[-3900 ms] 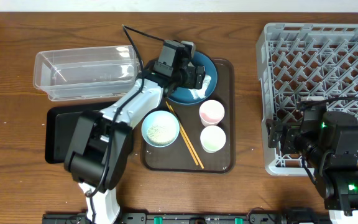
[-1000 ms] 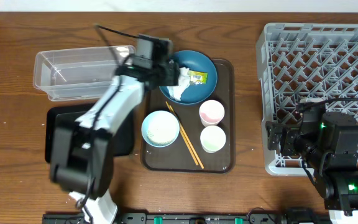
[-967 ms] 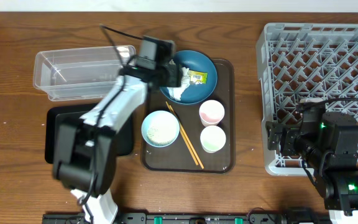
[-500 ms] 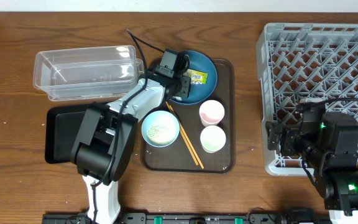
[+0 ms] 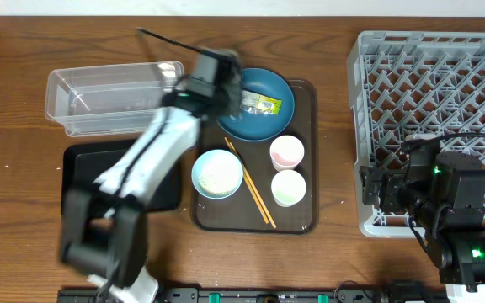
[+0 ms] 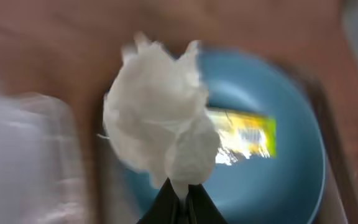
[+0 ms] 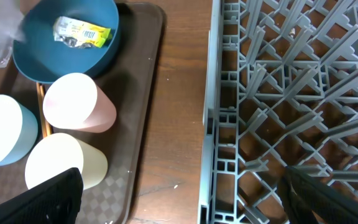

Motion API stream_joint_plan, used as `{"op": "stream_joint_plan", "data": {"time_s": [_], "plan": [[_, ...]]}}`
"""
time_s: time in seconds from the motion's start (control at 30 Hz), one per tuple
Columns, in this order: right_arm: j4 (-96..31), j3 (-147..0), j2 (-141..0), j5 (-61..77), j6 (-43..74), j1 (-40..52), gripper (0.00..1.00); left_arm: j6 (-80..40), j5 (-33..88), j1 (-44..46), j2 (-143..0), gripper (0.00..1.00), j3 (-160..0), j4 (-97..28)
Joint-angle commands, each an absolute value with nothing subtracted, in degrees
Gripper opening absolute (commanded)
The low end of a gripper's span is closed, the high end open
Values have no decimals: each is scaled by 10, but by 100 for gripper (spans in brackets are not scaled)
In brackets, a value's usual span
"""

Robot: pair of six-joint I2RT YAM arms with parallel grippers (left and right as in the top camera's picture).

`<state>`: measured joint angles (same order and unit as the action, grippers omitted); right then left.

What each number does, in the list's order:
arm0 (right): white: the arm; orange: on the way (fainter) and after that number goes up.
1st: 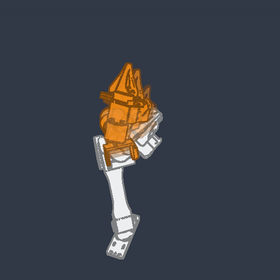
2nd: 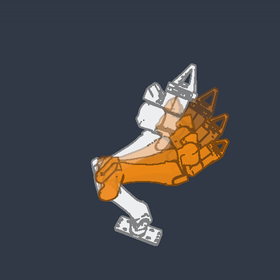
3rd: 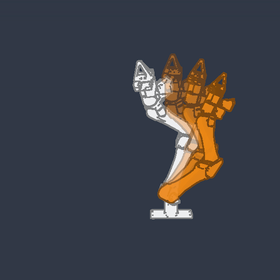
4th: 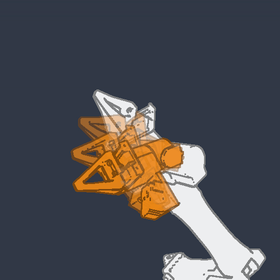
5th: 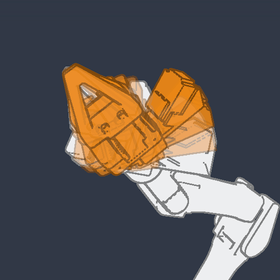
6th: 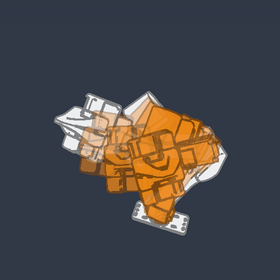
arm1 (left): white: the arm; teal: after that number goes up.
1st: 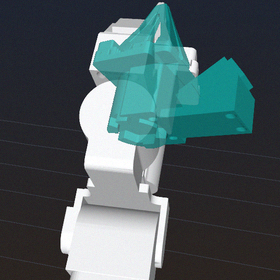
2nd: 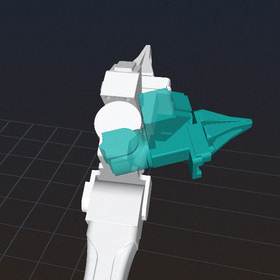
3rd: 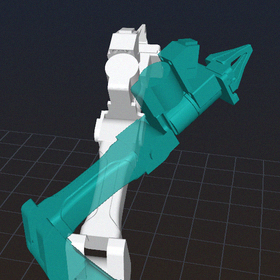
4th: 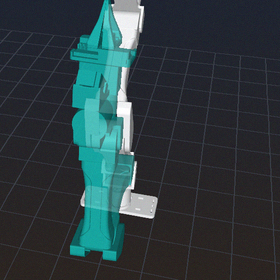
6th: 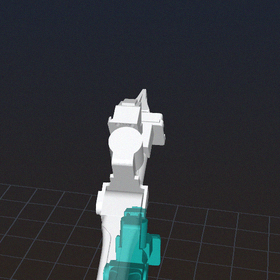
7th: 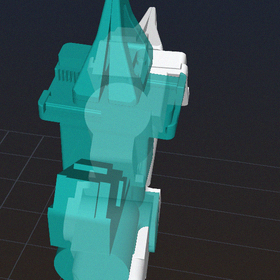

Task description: Sort waste into correct bins and load items into the dishwasher rack

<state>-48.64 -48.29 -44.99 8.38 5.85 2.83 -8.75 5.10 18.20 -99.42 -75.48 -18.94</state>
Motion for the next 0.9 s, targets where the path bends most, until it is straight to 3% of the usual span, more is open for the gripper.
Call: {"op": "stream_joint_plan", "data": {"time_s": [0.0,0.27,0.3,0.33,0.37,0.47,0.63,0.8,0.87], "plan": [[-486,-495,-449,88,53,31,99,-84,-13,137,-952,7,-759,-203],[-486,-495,-449,88,53,31,99,-84,-18,27,-952,9,-759,-201],[-486,-495,-449,89,53,31,99,-84,-18,20,-955,14,-759,-199],[-486,-495,-449,89,53,31,99,-84,-18,13,-958,32,-759,-196],[-486,-495,-449,89,53,31,99,-84,-18,9,-960,42,-759,-194],[-486,-495,-449,89,53,31,99,-84,8,7,-960,57,-759,-188],[-486,-495,-449,89,53,31,99,-176,129,34,-959,64,-759,-193],[-484,-495,-449,89,53,31,99,-283,108,96,-975,83,-758,-195],[-487,-495,-449,88,53,31,99,-302,57,117,-985,86,-758,-194]]}}
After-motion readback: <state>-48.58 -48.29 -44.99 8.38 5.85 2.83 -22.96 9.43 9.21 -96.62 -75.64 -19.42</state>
